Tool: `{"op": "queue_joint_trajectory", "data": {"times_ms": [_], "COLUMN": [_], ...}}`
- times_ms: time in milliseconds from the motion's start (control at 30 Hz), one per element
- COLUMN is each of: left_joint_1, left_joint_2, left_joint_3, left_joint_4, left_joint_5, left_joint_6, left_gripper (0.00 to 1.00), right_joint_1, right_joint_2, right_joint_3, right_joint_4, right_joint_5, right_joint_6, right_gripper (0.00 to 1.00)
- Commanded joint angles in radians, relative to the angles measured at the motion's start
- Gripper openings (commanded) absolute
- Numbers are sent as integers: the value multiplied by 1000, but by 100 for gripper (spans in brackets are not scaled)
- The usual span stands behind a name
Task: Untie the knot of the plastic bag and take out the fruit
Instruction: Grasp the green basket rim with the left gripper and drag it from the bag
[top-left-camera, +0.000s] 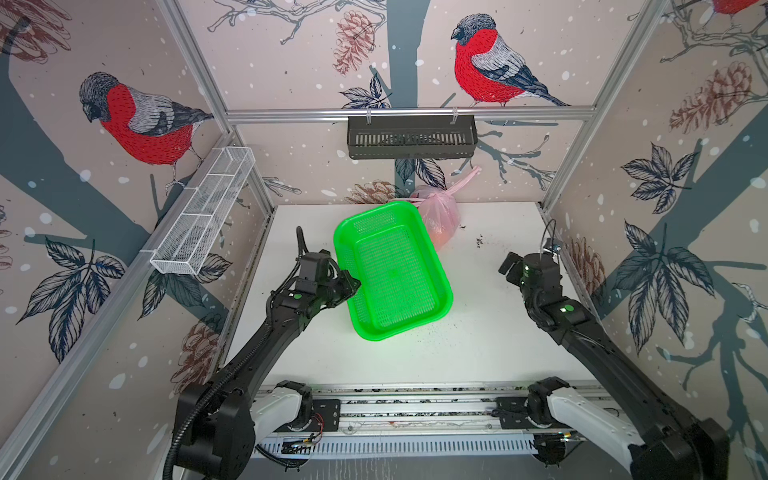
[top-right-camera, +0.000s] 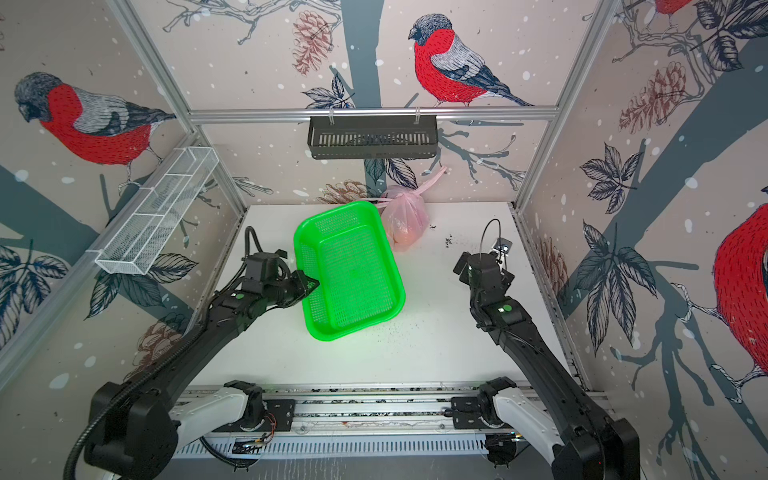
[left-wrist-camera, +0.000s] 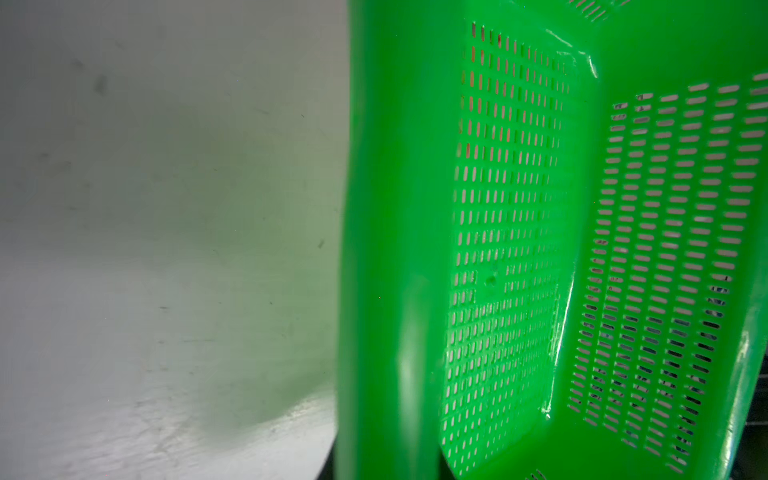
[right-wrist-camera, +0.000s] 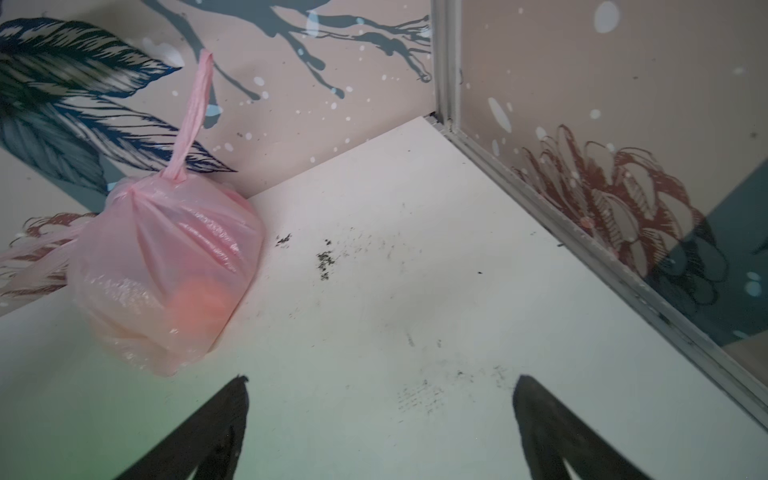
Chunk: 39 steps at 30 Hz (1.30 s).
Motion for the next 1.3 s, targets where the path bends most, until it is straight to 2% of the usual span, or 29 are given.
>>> {"op": "queue_joint_trajectory", "data": {"times_ms": [0, 133, 267, 367, 567, 767, 967, 1267], "left_joint_1": [-107, -249, -365, -437, -540, -585, -606, -608], "left_joint_2": [25, 110, 232, 317, 500, 662, 792, 881], "left_joint_3": [33, 105, 174, 217, 323, 395, 529, 614], "left_joint_4": [85, 141, 212, 280, 309, 319, 263, 230], "left_joint_5": [-37, -104, -145, -161, -204, -234, -261, -257], "left_joint_6": [-79, -132, -187, -237, -280, -301, -260, -222], "left_gripper": [0, 0, 0, 0, 0, 0, 0, 0], "right_joint_1": [-95, -262, -374, -423, -494, -523, -529, -529], "right_joint_2": [-50, -85, -78, -77, -88, -113, -120, -111], "right_joint_3": [-26, -44, -34, -35, -57, -72, -66, -72], "right_joint_4": [-53, -67, -78, -79, -75, -78, -76, -65], "right_joint_5": [-8, -114, -191, -214, -264, -287, -324, -331], "right_joint_6": [15, -14, -41, -47, -41, -51, -45, -51], "right_gripper": [99, 99, 99, 99, 99, 99, 99, 99]}}
